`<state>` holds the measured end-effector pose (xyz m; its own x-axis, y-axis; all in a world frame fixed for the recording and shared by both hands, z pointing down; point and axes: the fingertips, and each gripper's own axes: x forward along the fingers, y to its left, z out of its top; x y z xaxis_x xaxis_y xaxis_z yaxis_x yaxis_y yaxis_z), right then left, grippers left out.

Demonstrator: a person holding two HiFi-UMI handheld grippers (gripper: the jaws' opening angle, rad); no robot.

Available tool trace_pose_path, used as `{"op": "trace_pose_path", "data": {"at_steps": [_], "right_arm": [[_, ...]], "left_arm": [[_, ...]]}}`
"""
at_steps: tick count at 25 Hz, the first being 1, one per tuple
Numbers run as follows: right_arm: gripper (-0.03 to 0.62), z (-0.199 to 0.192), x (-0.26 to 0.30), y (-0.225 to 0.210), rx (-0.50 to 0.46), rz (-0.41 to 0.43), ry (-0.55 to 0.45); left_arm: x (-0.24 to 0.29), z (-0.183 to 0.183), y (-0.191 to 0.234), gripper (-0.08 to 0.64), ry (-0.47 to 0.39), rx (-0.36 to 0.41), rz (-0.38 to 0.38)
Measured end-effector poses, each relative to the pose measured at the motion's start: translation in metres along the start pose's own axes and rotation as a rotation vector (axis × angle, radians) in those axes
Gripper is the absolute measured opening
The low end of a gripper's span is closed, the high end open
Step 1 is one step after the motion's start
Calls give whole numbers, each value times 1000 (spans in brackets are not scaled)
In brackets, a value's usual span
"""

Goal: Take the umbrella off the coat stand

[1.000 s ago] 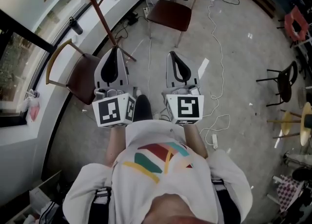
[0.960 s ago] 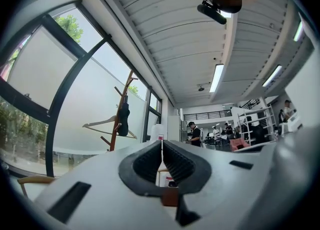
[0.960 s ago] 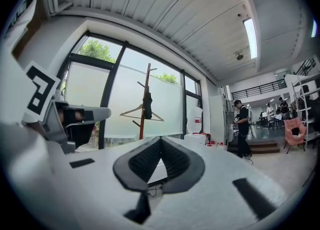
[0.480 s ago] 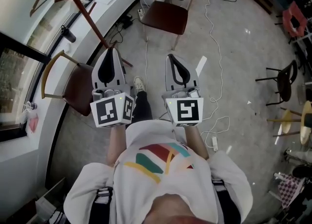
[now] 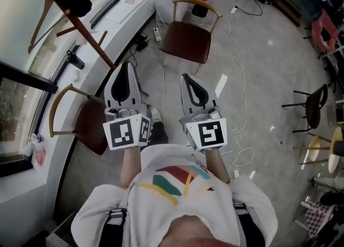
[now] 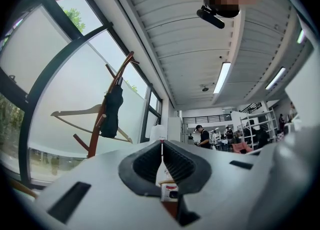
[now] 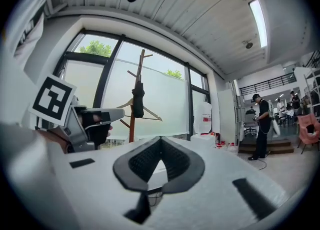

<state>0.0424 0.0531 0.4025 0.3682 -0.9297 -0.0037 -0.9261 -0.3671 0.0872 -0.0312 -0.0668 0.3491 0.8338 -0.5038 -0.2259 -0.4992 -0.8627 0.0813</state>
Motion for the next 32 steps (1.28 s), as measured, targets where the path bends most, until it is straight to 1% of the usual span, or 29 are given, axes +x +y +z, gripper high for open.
{"op": "trace_pose_path", "data": {"at_steps": [3, 6, 7, 9, 12, 15, 18, 20, 23, 26, 30, 32], "right_arm": [[0, 11, 54, -5, 24, 31, -16], [0, 25, 110, -3, 2, 71, -31], [0, 30, 128, -2, 9, 87, -48], [0, 42, 157, -1, 58, 121, -97], [0, 54, 194, 0, 121, 168, -138], [0, 56, 226, 7, 142, 215, -139], [0, 53, 248, 16, 161, 277, -130], [0, 54, 263, 22, 161, 332, -124], [0, 68, 286, 29, 155, 444, -116], [0, 84, 300, 24, 135, 509, -94], [0, 84, 310, 26, 82, 616, -91], [0, 82, 311, 29, 72, 671, -99]], "left_arm": [[41, 5, 28, 9, -29, 7, 15], [76, 8, 59, 9, -46, 2, 36], [87, 8, 68, 9, -47, -5, 39], [106, 5, 86, 9, -41, -22, 47], [126, 2, 109, 10, -40, -12, 79], [137, 4, 130, 9, -50, 9, 120], [140, 4, 141, 9, -60, 30, 171], [141, 7, 148, 10, -64, 43, 216], [146, 21, 157, 9, -68, 62, 327], [155, 36, 157, 9, -60, 72, 419], [155, 39, 149, 9, -63, 104, 540], [153, 37, 146, 9, -67, 121, 591]]}}
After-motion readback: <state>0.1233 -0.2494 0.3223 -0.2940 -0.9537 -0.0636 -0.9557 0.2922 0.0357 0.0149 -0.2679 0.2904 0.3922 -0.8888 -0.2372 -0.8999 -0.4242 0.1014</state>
